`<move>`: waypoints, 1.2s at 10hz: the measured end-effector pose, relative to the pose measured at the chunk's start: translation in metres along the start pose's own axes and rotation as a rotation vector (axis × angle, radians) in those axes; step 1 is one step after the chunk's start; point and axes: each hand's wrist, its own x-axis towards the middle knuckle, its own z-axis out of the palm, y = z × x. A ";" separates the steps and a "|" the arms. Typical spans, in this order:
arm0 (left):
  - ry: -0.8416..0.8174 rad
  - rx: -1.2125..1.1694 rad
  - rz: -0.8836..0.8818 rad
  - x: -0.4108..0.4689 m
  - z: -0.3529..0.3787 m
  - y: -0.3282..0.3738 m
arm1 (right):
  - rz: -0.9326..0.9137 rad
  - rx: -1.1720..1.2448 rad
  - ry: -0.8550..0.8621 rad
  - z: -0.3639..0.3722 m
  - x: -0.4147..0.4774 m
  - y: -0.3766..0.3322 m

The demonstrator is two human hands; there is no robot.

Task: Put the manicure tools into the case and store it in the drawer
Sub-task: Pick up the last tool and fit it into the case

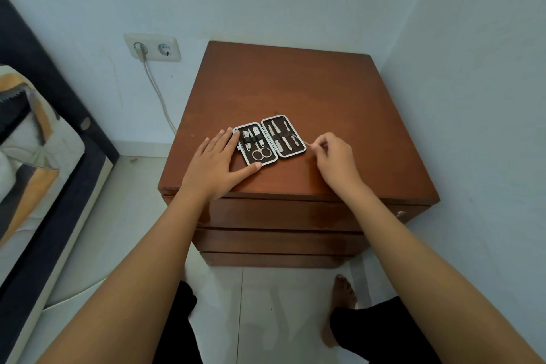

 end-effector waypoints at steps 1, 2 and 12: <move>0.003 0.000 0.000 -0.001 -0.001 0.001 | -0.032 -0.025 -0.018 0.011 -0.004 -0.006; 0.001 -0.001 -0.001 -0.001 -0.001 0.001 | -0.114 -0.085 -0.018 0.015 -0.007 -0.004; 0.013 -0.010 0.005 0.000 0.001 -0.001 | -0.288 -0.241 0.036 0.024 -0.026 -0.008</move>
